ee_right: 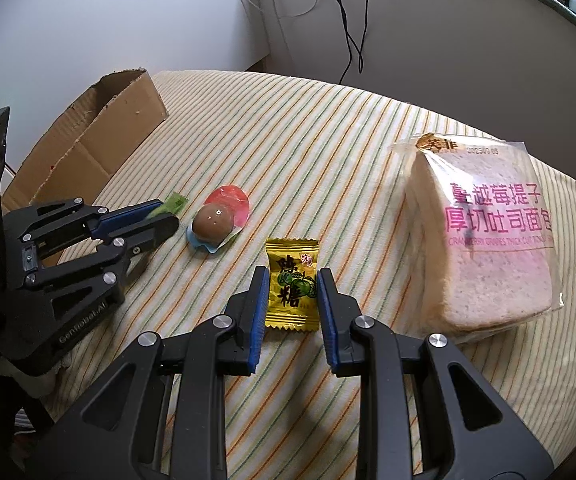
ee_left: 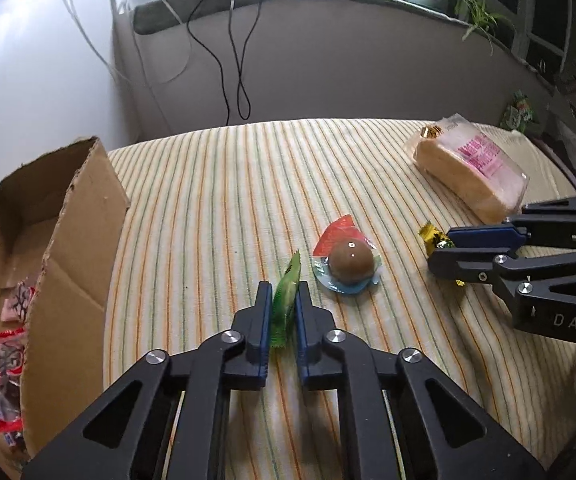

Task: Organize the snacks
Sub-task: 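Grasp the green mint packet with the left tool while the right tool grasps the yellow candy, then carry the green packet and yellow candy into the box and open both tools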

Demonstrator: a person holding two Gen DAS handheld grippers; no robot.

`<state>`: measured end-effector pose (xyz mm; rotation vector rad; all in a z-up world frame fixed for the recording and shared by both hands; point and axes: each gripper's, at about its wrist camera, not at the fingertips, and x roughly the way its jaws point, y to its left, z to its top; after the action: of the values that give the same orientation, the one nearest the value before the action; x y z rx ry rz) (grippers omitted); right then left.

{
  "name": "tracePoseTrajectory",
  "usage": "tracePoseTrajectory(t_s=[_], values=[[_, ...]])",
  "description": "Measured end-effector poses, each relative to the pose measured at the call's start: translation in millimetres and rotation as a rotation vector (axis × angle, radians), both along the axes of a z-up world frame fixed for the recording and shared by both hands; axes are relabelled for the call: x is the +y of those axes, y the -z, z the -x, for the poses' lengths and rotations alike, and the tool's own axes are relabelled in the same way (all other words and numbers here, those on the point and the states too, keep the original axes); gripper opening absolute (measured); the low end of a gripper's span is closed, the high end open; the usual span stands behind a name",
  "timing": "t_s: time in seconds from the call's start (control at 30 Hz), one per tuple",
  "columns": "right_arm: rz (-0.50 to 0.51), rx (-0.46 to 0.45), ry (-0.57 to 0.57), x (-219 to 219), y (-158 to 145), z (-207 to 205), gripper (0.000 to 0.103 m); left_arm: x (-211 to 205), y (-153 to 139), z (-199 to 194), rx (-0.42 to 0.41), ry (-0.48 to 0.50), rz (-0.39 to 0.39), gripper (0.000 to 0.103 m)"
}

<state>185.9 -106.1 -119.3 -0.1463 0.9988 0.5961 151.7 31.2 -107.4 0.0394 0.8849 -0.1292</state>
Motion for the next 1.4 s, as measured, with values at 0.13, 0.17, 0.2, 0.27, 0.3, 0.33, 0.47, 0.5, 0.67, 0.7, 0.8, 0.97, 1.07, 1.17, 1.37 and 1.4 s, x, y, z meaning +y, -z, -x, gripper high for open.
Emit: tracePoseTrajectory(t_s=[0.13, 0.17, 0.2, 0.27, 0.3, 0.33, 0.47, 0.5, 0.67, 0.7, 0.8, 0.97, 1.07, 1.17, 1.37, 1.4], values=[[-0.001, -0.007, 0.005, -0.8, -2.3, 1.8, 0.025, 2.0, -2.6, 3.8, -0.002, -0.01, 0.025, 0.007], [-0.002, -0.009, 0.005, -1.1, -3.3, 2.4, 0.025, 4.8, -3.1, 5.8, -0.004, -0.011, 0.029, 0.006], [-0.002, -0.011, 0.007, -1.7, -4.1, 2.9, 0.025, 4.2, -3.6, 6.4, -0.006, -0.015, 0.034, 0.006], [-0.006, -0.016, 0.011, -2.5, -6.5, 5.1, 0.025, 6.0, -5.8, 8.6, -0.009, -0.021, 0.054, 0.006], [-0.006, -0.02, 0.011, -2.4, -8.1, 6.1, 0.025, 6.6, -6.7, 9.3, -0.011, -0.024, 0.061, 0.006], [-0.005, -0.022, 0.012, -2.7, -8.9, 7.1, 0.025, 6.6, -7.7, 9.5, -0.015, -0.029, 0.067, 0.006], [-0.003, -0.029, 0.012, -2.9, -11.4, 10.5, 0.025, 7.9, -5.5, 7.2, -0.002, -0.014, 0.07, 0.006], [-0.003, -0.029, 0.012, -2.6, -11.5, 11.3, 0.025, 7.1, -4.1, 5.6, 0.001, -0.017, 0.063, 0.006], [-0.006, -0.026, 0.008, -4.9, -10.7, 11.8, 0.025, 7.2, 0.0, -4.2, 0.014, -0.029, 0.062, 0.011], [-0.005, -0.025, 0.007, -5.2, -9.9, 11.6, 0.025, 7.4, -0.2, -6.3, 0.014, -0.027, 0.067, 0.011], [-0.003, -0.022, 0.006, -6.2, -8.6, 9.4, 0.025, 7.1, 0.4, -9.0, 0.019, -0.022, 0.074, 0.004], [-0.007, -0.023, 0.015, -8.3, -8.4, 7.7, 0.025, 9.2, -4.5, -2.9, -0.001, -0.034, 0.079, 0.004], [-0.009, -0.028, 0.02, -8.2, -10.7, 10.1, 0.025, 11.4, -10.5, 1.9, -0.016, -0.04, 0.093, 0.004], [-0.013, -0.04, 0.021, -7.9, -16.6, 13.3, 0.025, 13.6, -19.7, 11.2, -0.04, -0.045, 0.104, 0.004], [-0.023, -0.078, 0.006, -2.3, -36.5, 19.9, 0.025, 27.1, -43.6, 32.9, -0.099, -0.063, 0.126, 0.004], [-0.025, -0.085, 0.001, 1.0, -40.4, 21.2, 0.025, 30.2, -47.3, 36.1, -0.106, -0.069, 0.129, 0.004]])
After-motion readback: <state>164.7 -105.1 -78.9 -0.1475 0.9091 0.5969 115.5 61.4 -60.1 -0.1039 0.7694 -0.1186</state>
